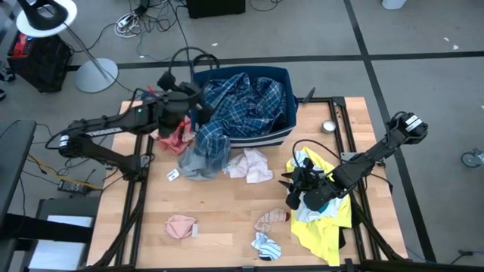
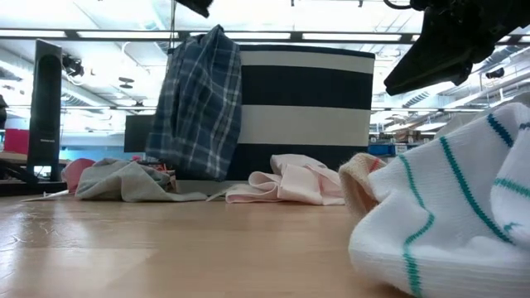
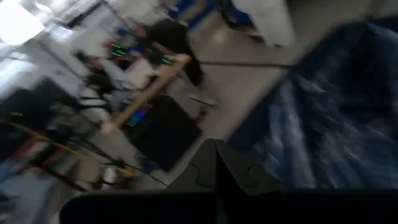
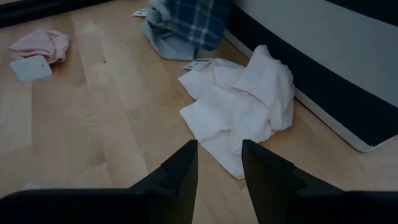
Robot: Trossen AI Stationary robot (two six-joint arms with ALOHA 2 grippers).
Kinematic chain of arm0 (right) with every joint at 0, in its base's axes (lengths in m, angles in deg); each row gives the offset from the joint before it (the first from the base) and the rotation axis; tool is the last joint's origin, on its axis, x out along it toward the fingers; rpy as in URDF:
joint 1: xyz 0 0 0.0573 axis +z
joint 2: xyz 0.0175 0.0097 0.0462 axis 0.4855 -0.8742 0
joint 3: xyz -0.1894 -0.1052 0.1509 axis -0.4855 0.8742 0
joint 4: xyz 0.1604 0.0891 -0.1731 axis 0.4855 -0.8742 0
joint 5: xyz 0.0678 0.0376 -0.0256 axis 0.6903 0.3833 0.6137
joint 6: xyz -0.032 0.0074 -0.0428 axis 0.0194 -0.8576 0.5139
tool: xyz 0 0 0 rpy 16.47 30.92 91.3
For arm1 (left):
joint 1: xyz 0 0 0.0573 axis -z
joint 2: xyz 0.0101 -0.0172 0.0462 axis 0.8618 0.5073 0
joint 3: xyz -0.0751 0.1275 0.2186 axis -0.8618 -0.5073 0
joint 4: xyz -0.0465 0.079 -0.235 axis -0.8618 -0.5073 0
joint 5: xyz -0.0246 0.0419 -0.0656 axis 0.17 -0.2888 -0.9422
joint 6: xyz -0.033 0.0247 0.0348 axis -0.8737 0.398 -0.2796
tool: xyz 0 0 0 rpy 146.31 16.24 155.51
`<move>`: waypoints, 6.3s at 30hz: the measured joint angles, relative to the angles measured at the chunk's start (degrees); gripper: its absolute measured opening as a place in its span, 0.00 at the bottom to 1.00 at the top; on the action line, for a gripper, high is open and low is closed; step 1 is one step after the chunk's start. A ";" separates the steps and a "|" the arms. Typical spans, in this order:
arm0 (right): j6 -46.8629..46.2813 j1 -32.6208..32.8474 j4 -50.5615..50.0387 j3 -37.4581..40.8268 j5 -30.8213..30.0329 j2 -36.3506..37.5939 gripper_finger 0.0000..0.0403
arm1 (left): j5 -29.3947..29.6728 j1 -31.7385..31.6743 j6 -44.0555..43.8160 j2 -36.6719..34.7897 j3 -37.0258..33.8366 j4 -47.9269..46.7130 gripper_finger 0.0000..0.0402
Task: Sort clothes
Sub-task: Put the blue checkered pants into the blue bin, then put the white underwear into the blue bin
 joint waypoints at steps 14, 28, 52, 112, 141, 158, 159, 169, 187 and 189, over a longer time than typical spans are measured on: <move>0.04 0.02 -0.02 0.00 0.00 0.00 0.31 | -11.58 16.32 -34.41 -6.84 -0.30 -39.25 0.00; -0.04 0.00 0.28 0.00 0.00 0.00 0.31 | -6.95 25.58 -50.02 -7.08 -25.25 -36.07 0.00; -0.07 0.00 0.44 0.00 0.00 0.00 0.31 | -16.89 17.27 -18.69 -6.99 -47.41 24.72 0.00; -0.04 -0.48 0.02 0.00 0.01 0.00 0.31 | -65.87 -20.30 -33.34 24.69 -7.63 12.57 0.00; -0.04 -0.39 0.22 -0.02 0.35 0.02 0.31 | -61.00 -18.44 -21.24 14.23 0.90 -11.21 0.00; -2.43 -0.39 2.35 -0.02 0.49 0.02 0.31 | -60.72 0.04 -19.28 -12.27 -6.74 -13.43 0.00; -2.37 -0.39 2.67 -0.02 0.49 0.02 0.31 | -60.88 0.92 -20.81 -13.66 -7.98 -13.39 0.00; -0.79 -0.70 2.92 -0.02 0.47 1.30 0.31 | -55.02 8.67 -27.30 -24.37 -24.85 -4.48 0.00; -9.48 -0.68 -24.48 -8.05 15.14 15.98 0.14 | -30.08 21.07 -30.26 -52.34 -53.45 1.74 0.00; -11.37 -0.68 -27.50 -9.66 17.04 15.98 0.11 | -28.48 21.07 -29.28 -53.18 -53.61 -0.16 0.00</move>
